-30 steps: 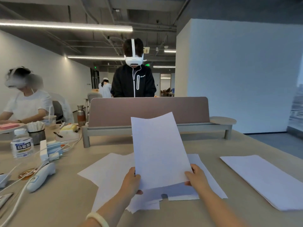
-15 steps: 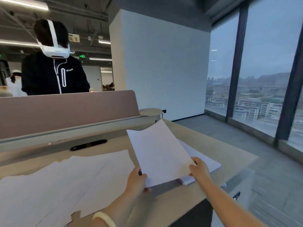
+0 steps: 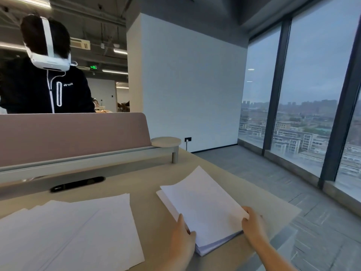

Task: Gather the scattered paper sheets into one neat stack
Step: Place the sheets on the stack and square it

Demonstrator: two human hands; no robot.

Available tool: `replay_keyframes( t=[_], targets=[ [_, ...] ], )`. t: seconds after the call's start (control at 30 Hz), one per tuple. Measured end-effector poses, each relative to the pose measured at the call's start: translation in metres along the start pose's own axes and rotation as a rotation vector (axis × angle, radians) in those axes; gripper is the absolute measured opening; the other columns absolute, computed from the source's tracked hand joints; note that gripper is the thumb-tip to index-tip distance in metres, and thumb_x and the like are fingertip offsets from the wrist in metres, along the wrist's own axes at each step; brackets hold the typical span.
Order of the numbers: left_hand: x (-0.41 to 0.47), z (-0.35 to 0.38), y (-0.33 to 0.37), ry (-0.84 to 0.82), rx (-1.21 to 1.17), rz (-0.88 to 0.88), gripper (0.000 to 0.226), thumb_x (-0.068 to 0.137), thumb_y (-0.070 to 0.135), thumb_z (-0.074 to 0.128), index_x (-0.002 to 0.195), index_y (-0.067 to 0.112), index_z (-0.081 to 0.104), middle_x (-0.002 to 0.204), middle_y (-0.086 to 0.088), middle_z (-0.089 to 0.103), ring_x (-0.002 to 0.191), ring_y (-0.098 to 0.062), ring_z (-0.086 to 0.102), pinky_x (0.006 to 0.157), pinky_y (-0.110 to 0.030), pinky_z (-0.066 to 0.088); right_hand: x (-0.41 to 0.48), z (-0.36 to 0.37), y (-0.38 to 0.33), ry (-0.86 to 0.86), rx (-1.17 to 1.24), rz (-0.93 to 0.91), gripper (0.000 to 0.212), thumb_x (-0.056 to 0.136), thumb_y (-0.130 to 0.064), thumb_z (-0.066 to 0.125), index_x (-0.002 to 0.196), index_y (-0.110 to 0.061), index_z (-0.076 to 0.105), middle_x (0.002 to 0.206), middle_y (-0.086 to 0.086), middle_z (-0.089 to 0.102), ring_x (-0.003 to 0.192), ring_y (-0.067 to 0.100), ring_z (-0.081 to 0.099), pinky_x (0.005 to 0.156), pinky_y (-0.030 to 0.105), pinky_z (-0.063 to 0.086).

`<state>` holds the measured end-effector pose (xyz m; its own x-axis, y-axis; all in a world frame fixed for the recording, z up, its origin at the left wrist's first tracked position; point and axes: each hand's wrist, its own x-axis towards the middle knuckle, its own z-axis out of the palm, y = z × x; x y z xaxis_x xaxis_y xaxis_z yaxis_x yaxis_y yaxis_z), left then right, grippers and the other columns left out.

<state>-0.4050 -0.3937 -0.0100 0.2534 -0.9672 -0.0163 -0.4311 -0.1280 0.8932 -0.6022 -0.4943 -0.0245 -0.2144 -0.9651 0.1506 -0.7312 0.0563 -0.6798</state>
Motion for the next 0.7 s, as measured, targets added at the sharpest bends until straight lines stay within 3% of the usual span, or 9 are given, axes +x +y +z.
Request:
replay_keyframes(
  t=[0.1,0.23,0.33,0.43,0.53,0.7],
  targets=[
    [0.004,0.007,0.001,-0.04,0.035,-0.032,0.071,0.094,0.014,0.048,0.15,0.006,0.005,0.075,0.006,0.041,0.073,-0.005,0.047,0.065,-0.011,0.036,0.006,0.002,0.003,0.022,-0.105,-0.036,0.049,0.087,0.0,0.039,0.127,-0.025,0.052,0.125,0.001,0.061,0.116,0.025,0.046,0.095,0.033,0.037],
    [0.01,0.012,-0.004,0.003,0.043,-0.068,0.074,0.094,0.019,0.049,0.151,0.013,0.002,0.114,-0.008,0.055,0.108,-0.018,0.053,0.097,-0.022,0.039,0.009,0.01,0.005,0.011,-0.15,-0.069,0.052,0.086,-0.002,0.038,0.13,-0.029,0.048,0.132,0.0,0.056,0.119,0.025,0.041,0.099,0.036,0.034],
    [0.011,0.012,-0.005,-0.004,0.06,-0.076,0.074,0.094,0.022,0.051,0.151,0.015,0.004,0.122,-0.009,0.054,0.115,-0.02,0.053,0.099,-0.024,0.039,0.008,0.012,0.005,0.023,-0.2,-0.079,0.05,0.089,-0.007,0.038,0.134,-0.03,0.044,0.136,-0.002,0.05,0.123,0.025,0.037,0.101,0.038,0.032],
    [0.011,0.012,-0.008,-0.003,0.078,-0.063,0.074,0.092,0.022,0.053,0.151,0.015,0.008,0.113,-0.005,0.055,0.112,-0.018,0.055,0.094,-0.02,0.04,0.005,0.012,0.006,0.019,-0.234,-0.069,0.049,0.092,-0.012,0.037,0.138,-0.028,0.039,0.142,-0.002,0.043,0.128,0.024,0.034,0.104,0.038,0.029],
    [0.011,0.013,-0.013,0.015,0.119,-0.056,0.072,0.09,0.024,0.056,0.149,0.015,0.015,0.129,-0.01,0.054,0.117,-0.02,0.053,0.1,-0.025,0.041,0.003,0.012,0.005,0.007,-0.256,-0.071,0.049,0.093,-0.014,0.036,0.141,-0.025,0.034,0.146,-0.002,0.038,0.13,0.024,0.032,0.105,0.037,0.028],
    [0.012,0.008,-0.013,0.109,0.221,-0.055,0.068,0.087,0.039,0.057,0.143,0.018,0.025,0.132,-0.005,0.049,0.124,-0.019,0.044,0.105,-0.029,0.038,0.003,0.011,0.004,-0.009,-0.236,-0.058,0.051,0.094,-0.016,0.035,0.144,-0.023,0.029,0.146,-0.001,0.04,0.133,0.023,0.033,0.109,0.036,0.025]
  ],
)
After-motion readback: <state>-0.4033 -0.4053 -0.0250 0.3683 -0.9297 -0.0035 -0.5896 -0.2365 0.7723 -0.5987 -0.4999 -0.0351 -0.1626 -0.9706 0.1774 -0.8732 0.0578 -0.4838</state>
